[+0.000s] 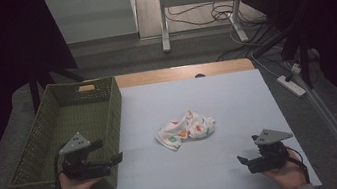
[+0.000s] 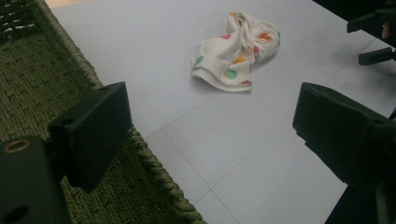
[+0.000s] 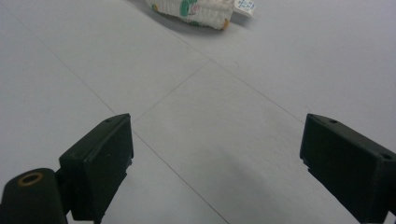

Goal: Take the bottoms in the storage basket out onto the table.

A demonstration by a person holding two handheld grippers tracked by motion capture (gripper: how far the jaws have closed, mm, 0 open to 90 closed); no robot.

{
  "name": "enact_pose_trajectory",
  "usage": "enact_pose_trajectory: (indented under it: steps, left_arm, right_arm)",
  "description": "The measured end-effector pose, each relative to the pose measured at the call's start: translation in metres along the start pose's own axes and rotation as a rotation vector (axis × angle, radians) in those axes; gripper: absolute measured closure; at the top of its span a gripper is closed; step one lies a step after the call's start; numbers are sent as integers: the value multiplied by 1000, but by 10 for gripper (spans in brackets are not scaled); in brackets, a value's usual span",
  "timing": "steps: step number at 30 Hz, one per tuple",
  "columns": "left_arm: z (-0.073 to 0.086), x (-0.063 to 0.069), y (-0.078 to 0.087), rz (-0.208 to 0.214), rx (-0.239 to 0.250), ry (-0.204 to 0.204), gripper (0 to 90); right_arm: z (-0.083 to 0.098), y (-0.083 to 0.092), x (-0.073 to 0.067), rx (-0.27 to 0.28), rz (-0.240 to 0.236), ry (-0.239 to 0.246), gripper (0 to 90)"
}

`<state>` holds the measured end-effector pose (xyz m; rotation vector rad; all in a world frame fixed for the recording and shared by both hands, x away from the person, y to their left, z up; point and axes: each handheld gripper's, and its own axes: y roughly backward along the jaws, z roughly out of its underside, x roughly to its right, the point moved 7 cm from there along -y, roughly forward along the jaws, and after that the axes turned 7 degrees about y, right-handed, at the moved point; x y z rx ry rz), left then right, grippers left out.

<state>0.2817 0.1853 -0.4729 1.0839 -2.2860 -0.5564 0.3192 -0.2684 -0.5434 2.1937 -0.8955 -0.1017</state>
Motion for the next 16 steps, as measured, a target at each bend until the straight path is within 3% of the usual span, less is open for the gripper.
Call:
enact_pose_trajectory:
  steps: [16]
  left_arm:
    - [-1, 3, 2, 8, 10, -4, 111]
  right_arm:
    - [-1, 1, 0, 11, 2, 3, 99]
